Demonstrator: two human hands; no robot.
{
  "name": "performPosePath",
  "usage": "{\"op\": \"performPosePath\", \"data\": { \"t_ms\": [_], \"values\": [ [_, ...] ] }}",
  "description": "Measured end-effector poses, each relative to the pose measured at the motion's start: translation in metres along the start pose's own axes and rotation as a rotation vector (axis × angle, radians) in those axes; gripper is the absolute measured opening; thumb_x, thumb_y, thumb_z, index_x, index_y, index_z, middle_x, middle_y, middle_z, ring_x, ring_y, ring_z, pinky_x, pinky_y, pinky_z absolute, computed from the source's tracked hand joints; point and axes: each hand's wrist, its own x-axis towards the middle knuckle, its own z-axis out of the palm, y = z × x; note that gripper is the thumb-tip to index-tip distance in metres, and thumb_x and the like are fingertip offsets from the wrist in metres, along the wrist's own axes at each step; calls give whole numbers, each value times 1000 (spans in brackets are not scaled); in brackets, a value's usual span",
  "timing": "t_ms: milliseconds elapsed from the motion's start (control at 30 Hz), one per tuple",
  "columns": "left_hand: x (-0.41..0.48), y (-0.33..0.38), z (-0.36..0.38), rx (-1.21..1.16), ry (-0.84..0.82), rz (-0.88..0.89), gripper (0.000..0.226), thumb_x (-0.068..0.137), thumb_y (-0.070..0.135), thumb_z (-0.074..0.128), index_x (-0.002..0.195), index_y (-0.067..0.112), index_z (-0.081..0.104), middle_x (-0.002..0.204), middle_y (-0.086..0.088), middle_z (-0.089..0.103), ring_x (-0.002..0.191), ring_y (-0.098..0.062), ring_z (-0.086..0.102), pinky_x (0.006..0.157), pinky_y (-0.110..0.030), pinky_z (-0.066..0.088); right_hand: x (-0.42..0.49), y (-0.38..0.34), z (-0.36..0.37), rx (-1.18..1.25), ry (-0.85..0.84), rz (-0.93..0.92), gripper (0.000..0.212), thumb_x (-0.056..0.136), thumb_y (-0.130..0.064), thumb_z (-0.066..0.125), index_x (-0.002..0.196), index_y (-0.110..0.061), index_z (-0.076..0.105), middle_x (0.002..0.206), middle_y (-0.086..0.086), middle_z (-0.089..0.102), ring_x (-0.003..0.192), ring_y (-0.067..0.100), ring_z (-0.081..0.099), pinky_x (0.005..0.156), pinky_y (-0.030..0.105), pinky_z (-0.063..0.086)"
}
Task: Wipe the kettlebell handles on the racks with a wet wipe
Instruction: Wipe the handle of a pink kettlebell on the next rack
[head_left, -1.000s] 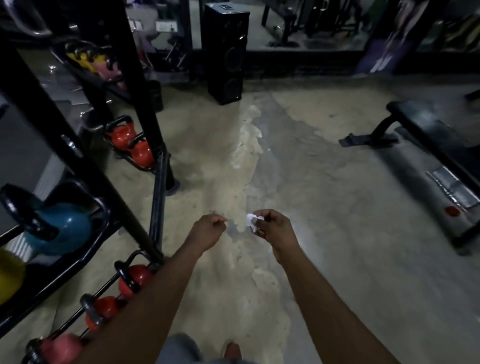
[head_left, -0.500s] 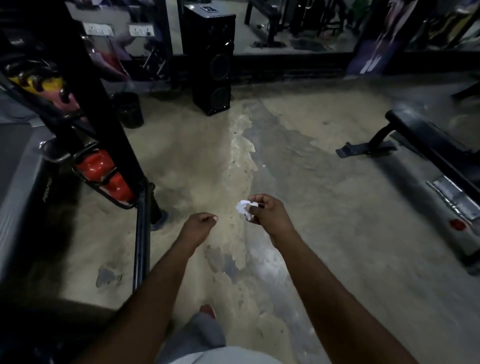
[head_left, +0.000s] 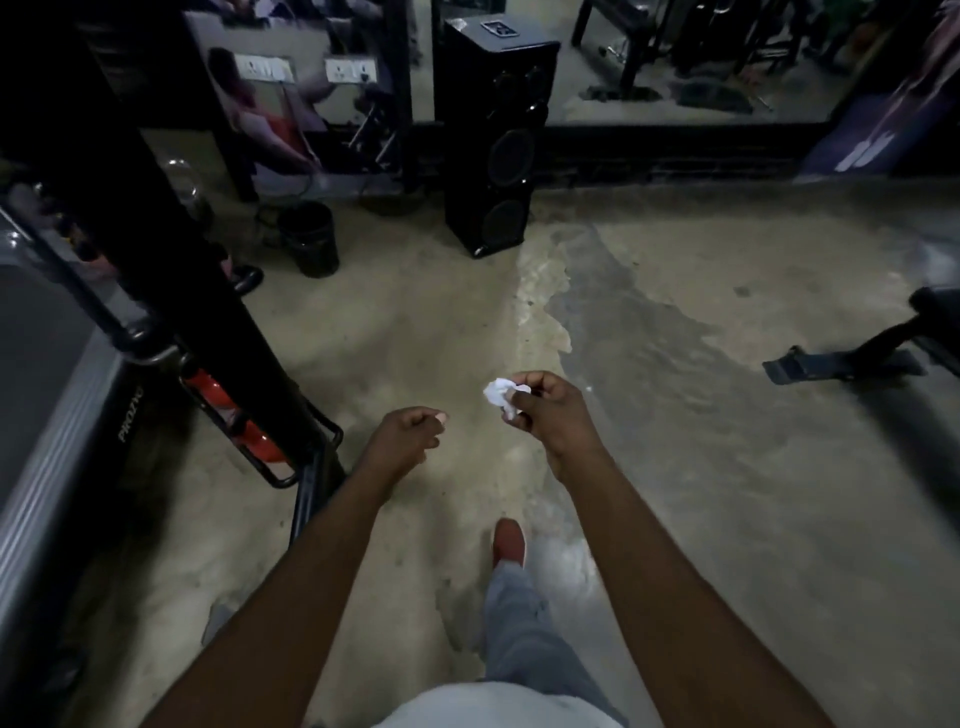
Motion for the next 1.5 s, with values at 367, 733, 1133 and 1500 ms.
{"op": "performPosePath", "data": {
  "t_ms": [367,733,1133,1500],
  "values": [
    [193,115,-5,-142,168,-78,14,99,23,55,91,23,66,95,-1,68,86,-16,62,72,-26,42,248,-88,31,-96,-233,14,20,79,-4,71,93,6,60,77,18,63,72,23,59,74,37,52],
    [352,154,-101,-265,318,-82,13,99,21,56,100,15,67,91,-3,65,73,-9,58,64,-18,44,443,-136,173,-247,-449,-7,12,86,3,65,88,-8,63,77,14,67,71,21,61,72,35,54],
    [387,157,-248,-315,809,-72,14,92,23,63,96,20,76,77,2,67,69,-11,61,67,-25,45,536,-129,420,-313,-888,191,21,84,1,70,103,-5,62,97,19,71,72,21,63,65,26,56],
    [383,186,-294,-753,1444,-71,18,96,7,56,93,16,71,73,8,72,70,-2,65,63,-15,48,544,-100,589,-619,-1638,136,17,85,3,68,89,-14,67,86,4,68,75,14,61,62,22,50]
  ]
}}
